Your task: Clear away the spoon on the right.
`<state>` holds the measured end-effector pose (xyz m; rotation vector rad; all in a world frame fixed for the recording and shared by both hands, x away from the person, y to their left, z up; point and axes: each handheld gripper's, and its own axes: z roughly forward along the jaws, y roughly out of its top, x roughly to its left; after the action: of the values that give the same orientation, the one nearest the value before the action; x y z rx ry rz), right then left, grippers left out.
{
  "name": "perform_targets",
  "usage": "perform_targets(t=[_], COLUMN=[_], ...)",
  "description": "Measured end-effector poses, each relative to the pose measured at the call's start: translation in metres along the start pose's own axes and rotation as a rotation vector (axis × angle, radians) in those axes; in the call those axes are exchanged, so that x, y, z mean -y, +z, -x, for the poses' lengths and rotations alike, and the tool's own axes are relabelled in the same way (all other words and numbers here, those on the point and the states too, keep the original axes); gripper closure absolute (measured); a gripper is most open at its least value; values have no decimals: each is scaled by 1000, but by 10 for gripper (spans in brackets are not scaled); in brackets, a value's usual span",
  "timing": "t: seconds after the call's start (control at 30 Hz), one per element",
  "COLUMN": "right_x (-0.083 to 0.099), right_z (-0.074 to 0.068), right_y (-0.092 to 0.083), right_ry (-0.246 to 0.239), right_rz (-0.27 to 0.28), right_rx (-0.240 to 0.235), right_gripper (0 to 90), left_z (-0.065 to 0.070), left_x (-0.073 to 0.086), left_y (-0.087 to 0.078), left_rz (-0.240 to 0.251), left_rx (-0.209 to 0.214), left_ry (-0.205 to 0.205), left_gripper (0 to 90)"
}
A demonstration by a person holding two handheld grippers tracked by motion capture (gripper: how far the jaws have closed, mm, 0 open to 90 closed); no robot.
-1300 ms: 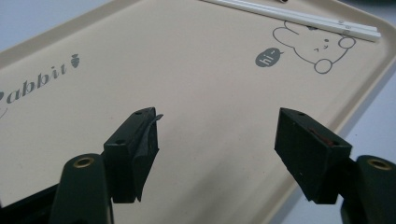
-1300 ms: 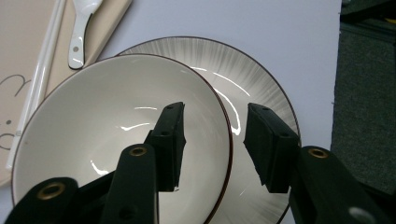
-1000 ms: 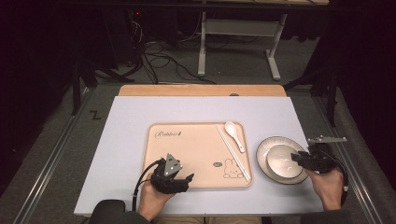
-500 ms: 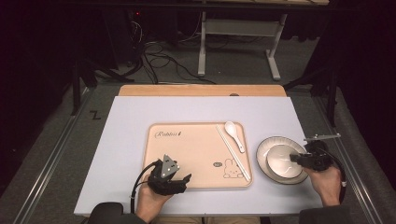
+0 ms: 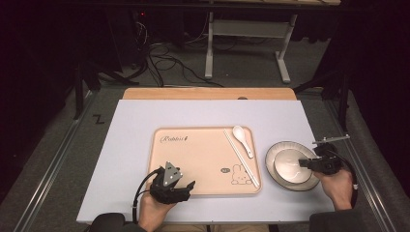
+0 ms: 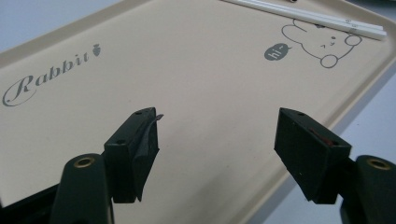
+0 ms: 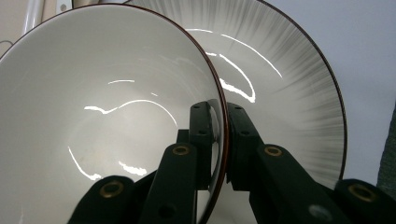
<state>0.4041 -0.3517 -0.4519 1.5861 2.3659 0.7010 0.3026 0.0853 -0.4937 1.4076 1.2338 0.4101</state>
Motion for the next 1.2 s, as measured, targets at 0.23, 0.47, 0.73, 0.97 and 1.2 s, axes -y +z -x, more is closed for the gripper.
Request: perform_targets(t=[0.23,0.47,0.73,0.97,1.2], right_x=[1,1,7,15,23], right_z=[-3,-6,-6,-8,-13], right_y=[-5,-9,-19,-27,-35], right_ry=[-5,-10,19,32,50], right_rz=[38,73,119,129,144], right_rx=[-1,-1,-28,-23,-24], right_gripper=[841,840,840,839,839], left_z=[0,1,1,2,6], left_x=[0,1,-2,-1,-2], left_y=[1,7,12,21,29], left_rz=[0,-20,-6,-35,-58], left_rx=[5,11,9,24,50], left_ry=[1,7,4,14,16], left_gripper=[306,306,301,302,303])
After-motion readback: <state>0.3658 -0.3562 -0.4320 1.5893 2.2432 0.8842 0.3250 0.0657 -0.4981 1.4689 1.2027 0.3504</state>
